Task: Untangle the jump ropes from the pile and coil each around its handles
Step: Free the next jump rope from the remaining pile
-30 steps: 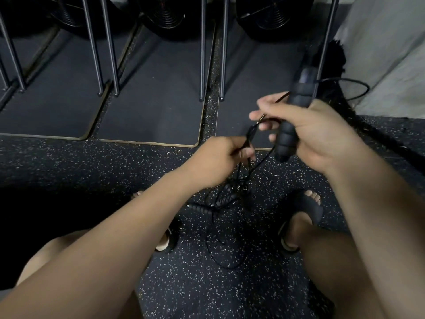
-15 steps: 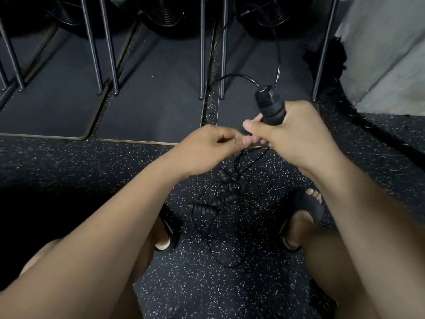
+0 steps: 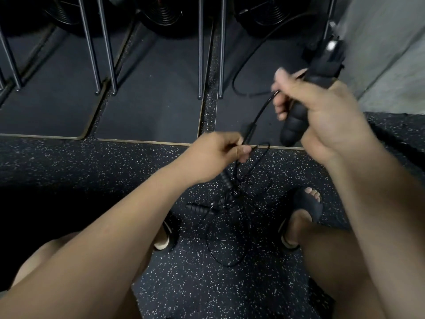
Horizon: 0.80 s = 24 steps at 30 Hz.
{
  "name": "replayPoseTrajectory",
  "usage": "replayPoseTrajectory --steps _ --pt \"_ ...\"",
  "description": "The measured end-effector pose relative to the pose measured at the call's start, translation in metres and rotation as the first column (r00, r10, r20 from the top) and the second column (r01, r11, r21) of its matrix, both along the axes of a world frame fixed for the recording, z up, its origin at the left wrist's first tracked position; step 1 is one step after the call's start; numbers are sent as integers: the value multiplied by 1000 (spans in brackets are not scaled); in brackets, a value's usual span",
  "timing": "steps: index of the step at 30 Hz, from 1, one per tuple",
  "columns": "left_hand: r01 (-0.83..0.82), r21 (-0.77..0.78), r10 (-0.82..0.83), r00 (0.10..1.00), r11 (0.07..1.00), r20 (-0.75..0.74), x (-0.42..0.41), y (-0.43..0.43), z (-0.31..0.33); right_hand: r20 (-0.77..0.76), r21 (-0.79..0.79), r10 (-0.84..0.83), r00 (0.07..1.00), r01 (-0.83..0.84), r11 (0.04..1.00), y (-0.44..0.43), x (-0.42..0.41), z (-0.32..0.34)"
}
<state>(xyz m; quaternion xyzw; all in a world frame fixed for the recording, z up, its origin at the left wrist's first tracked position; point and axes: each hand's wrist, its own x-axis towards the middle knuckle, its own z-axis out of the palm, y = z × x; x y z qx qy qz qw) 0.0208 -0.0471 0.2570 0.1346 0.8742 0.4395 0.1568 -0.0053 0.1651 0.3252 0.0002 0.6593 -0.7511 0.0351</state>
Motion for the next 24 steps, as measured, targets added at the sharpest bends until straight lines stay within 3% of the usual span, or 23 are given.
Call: replayPoseTrajectory --steps 3,6,10,13,15,19,24 --pt "25 -94 -21 999 995 40 0 1 -6 82 -152 -19 996 32 988 9 -4 3" --pt "32 -155 -35 999 987 -14 0 3 -7 122 -148 -37 992 55 987 9 -4 0" --pt "6 -87 -18 990 996 -138 -2 6 -5 130 97 38 991 -51 994 -1 0 -9" --pt "-13 -15 8 954 1000 -301 -4 4 1 130 353 135 982 -173 920 -8 6 -20" --pt "-43 37 53 929 998 -366 -3 3 4 100 470 137 986 -168 867 -10 7 -24" --pt "-82 104 104 967 991 -234 -4 0 2 10 485 135 991 -123 866 -13 7 -22" --pt "53 20 -51 995 998 -90 -2 -8 -8 23 408 221 975 -211 888 -15 11 -17"
